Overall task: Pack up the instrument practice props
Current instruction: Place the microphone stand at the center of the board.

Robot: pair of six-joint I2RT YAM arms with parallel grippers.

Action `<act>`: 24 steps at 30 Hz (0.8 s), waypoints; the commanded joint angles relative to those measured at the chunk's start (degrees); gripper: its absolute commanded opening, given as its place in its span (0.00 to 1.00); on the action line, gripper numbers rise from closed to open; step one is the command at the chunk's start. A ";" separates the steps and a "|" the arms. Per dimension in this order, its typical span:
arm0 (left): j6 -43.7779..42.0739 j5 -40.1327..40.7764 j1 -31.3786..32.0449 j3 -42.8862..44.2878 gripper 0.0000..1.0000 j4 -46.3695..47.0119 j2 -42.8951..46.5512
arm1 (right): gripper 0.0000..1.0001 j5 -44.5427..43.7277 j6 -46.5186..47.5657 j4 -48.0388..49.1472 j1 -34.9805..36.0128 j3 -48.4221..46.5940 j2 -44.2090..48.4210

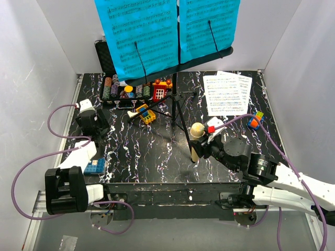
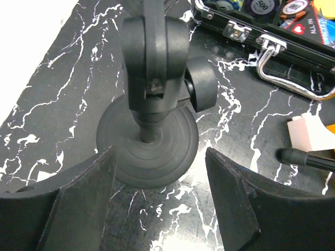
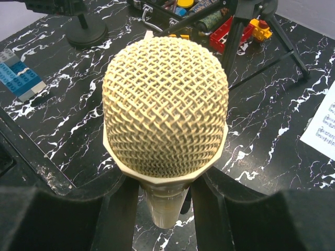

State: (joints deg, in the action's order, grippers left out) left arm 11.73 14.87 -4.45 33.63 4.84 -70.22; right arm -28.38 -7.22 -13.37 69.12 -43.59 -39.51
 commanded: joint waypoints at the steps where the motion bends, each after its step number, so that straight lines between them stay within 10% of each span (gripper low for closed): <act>1: -2.58 3.32 -0.30 -1.99 0.66 6.05 -2.11 | 0.01 -0.80 0.54 3.52 0.22 -1.50 -0.40; 12: -4.17 4.38 -0.21 -1.38 0.55 16.78 -9.84 | 0.01 -1.94 1.25 3.87 0.31 -0.44 0.31; 24: -4.78 5.34 -0.21 2.41 0.20 14.41 -13.37 | 0.01 -1.76 1.77 4.49 0.31 -0.62 -1.19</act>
State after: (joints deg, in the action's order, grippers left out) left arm 7.44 19.38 -4.71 34.24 18.39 -84.66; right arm -29.41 -6.04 -13.15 69.12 -43.59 -40.73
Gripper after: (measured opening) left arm 0.235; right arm 0.466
